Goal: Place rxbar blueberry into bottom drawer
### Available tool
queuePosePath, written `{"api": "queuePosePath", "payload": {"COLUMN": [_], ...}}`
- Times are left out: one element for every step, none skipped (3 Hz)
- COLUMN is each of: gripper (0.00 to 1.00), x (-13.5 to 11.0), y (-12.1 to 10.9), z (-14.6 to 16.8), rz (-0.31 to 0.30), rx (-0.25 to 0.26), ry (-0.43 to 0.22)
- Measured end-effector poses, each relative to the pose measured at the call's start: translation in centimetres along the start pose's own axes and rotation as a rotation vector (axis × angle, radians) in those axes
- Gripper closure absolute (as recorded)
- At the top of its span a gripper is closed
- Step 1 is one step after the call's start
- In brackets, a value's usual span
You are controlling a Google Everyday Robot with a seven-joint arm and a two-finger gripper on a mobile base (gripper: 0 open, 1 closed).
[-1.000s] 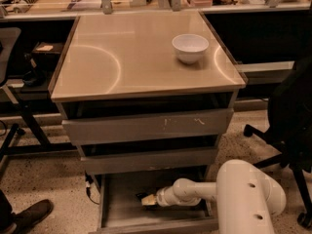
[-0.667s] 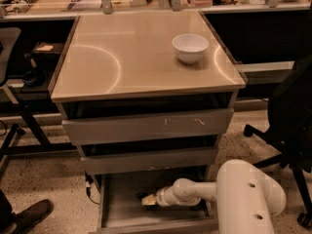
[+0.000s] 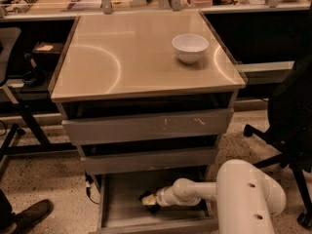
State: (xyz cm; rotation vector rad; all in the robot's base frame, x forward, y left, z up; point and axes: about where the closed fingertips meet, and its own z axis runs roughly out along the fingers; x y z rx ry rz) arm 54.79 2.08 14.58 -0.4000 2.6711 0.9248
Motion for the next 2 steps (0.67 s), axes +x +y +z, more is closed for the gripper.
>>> {"api": "queuePosePath", "payload": {"gripper": [0.0, 0.0], "x": [0.0, 0.0], "y": [0.0, 0.0], "z": [0.01, 0.01], "rz": [0.0, 0.0], "rx": [0.0, 0.0], "ry": [0.0, 0.0]}}
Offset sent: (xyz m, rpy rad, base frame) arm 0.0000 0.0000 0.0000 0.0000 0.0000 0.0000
